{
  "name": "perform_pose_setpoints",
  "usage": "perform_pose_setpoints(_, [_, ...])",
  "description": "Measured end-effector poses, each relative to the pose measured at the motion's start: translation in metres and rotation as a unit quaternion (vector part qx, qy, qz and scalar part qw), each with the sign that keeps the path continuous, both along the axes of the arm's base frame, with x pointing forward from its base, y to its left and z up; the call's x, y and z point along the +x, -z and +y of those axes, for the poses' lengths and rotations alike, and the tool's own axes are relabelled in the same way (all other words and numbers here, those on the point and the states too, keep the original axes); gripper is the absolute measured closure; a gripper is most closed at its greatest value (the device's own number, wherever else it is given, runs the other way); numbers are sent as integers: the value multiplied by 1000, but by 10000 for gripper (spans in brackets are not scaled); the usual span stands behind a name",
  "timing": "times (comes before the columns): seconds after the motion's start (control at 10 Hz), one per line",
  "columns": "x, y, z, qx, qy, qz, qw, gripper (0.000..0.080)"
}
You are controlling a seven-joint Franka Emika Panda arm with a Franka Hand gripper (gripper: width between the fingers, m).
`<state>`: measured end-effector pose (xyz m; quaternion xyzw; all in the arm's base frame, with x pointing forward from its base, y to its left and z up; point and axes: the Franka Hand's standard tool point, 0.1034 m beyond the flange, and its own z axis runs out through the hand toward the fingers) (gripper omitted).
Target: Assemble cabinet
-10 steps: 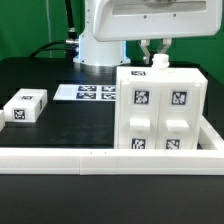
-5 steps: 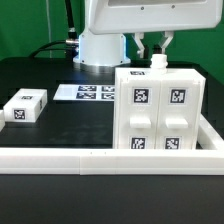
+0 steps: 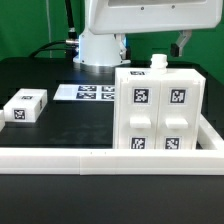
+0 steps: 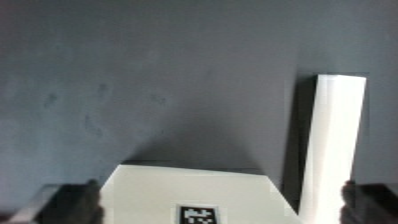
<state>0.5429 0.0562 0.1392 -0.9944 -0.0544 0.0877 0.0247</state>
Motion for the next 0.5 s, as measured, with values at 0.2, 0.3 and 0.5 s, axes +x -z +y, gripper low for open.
perform_pose_setpoints(0.2, [-25, 10, 8, -9, 44, -32, 998, 4])
perform_pose_setpoints(0.3, [-40, 15, 13, -12, 49, -41, 998, 1])
perform_pose_setpoints(0.5, [-55, 26, 19, -13, 48, -51, 997, 2])
